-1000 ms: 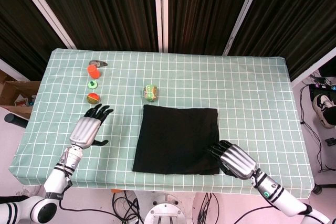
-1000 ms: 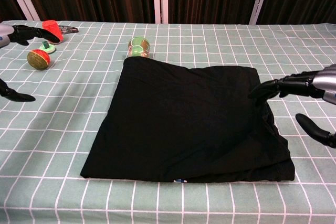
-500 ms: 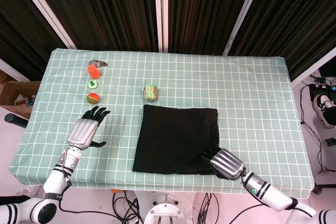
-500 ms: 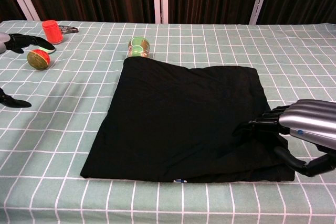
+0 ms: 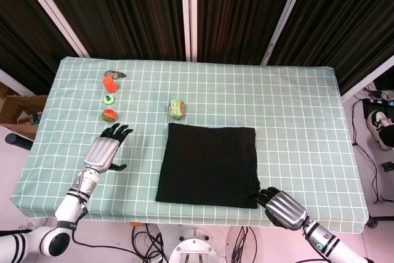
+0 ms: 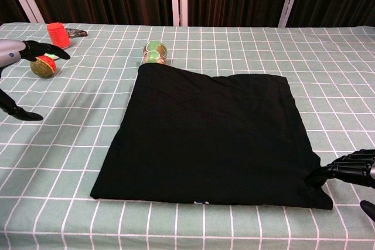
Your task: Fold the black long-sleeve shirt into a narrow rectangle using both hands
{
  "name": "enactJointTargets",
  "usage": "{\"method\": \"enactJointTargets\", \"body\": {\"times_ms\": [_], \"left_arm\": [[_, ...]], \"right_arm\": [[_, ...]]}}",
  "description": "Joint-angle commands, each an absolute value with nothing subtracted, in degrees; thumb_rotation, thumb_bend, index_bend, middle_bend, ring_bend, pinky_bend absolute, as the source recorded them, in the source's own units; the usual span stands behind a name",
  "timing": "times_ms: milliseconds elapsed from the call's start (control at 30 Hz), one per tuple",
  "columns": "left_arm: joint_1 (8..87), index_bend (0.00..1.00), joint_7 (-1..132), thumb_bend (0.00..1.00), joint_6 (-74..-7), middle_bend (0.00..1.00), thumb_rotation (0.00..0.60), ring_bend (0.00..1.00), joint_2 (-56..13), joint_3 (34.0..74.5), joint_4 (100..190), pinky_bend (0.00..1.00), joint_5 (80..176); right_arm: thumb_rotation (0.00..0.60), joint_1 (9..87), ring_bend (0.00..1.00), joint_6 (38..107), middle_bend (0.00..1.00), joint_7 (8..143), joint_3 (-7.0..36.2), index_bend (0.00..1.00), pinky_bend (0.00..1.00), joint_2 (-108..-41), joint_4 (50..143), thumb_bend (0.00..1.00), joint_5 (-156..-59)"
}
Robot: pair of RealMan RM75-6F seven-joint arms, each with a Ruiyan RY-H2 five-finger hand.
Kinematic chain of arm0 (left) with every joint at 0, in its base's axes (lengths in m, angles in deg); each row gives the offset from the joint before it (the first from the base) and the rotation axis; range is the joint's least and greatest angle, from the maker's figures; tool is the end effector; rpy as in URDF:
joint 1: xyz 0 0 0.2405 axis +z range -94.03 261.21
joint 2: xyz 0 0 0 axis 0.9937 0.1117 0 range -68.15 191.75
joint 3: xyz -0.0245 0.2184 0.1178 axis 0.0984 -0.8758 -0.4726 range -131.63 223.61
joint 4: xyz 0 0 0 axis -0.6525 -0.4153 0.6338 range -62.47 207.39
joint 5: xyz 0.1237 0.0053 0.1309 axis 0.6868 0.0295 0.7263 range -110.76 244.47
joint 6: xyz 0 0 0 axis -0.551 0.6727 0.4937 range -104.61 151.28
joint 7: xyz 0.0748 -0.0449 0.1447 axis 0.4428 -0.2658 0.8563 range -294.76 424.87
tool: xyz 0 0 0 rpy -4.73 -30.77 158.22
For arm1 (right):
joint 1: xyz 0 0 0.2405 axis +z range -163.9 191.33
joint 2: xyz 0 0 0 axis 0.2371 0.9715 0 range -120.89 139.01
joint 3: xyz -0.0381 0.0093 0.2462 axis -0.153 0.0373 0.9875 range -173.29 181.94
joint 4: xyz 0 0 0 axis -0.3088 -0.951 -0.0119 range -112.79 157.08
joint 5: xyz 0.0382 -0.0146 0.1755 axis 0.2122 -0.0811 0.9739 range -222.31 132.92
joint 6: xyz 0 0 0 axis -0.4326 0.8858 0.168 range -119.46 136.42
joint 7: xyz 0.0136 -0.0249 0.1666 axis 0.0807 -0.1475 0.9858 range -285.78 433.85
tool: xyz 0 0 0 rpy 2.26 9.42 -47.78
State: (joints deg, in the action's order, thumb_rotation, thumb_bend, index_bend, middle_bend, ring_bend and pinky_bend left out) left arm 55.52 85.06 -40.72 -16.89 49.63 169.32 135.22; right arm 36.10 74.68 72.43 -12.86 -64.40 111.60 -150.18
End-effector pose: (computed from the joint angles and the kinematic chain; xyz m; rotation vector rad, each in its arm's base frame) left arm -0.2067 0.2886 0.0497 -1.7486 -1.0334 -0.8291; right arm -0.2344 -0.1710 0.0304 2.2953 -0.9683 0.8043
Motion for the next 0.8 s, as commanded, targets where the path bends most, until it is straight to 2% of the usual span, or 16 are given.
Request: {"method": "enactJointTargets", "body": {"times_ms": [33, 200, 333, 500, 800], "left_arm": [[55.13, 0.14, 84.91, 0.02, -40.41, 0.09, 0.600, 0.01, -17.56, 49.64, 167.78, 0.14, 136.07], [54.05, 0.19, 82.58, 0.03, -41.13, 0.11, 0.600, 0.01, -20.35, 48.31, 161.12, 0.14, 143.65], [52.21, 0.22, 75.76, 0.05, -43.68, 0.11, 0.600, 0.01, -25.16, 45.57, 150.84, 0.14, 155.63], [50.37, 0.23, 67.37, 0.05, -49.48, 0.11, 0.600, 0.01, -31.99, 43.02, 137.57, 0.14, 165.99], [48.14, 0.23, 60.75, 0.05, -52.67, 0.10, 0.600, 0.01, -40.69, 41.46, 124.59, 0.15, 171.02]], "right_arm": [[0.600, 35.60, 0.21, 77.93, 0.26, 73.48, -12.37, 0.19, 0.29, -63.96, 111.59, 0.68, -151.89], [0.600, 32.87, 0.21, 89.86, 0.27, 75.79, -9.82, 0.20, 0.29, -59.78, 112.47, 0.68, -153.74], [0.600, 30.88, 0.21, 95.94, 0.27, 75.96, -6.76, 0.20, 0.29, -55.15, 115.21, 0.67, -151.39], [0.600, 29.72, 0.21, 98.68, 0.27, 76.96, -4.71, 0.20, 0.29, -52.19, 117.50, 0.66, -150.13], [0.600, 29.00, 0.21, 97.56, 0.27, 77.25, -3.35, 0.20, 0.29, -51.98, 118.81, 0.66, -149.75]]}}
